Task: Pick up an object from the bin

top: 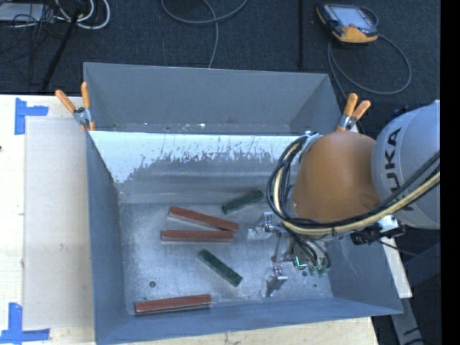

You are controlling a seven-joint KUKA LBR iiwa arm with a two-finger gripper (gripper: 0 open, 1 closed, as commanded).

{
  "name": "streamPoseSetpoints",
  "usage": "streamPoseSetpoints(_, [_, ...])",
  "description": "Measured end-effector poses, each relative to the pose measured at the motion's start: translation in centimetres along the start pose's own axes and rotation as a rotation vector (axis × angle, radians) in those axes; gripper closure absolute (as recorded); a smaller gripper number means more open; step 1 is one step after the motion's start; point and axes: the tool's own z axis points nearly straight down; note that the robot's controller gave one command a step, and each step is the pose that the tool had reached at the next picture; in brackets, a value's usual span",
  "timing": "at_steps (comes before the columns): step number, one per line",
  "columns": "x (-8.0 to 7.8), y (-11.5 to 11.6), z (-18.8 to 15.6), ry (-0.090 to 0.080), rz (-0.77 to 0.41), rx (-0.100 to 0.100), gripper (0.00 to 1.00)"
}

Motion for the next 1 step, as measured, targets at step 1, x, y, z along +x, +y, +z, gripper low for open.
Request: streamPoseSetpoints(1, [-0.18, -0.01, -0.39, -0.008, 0.001, 0.0, 0.0])
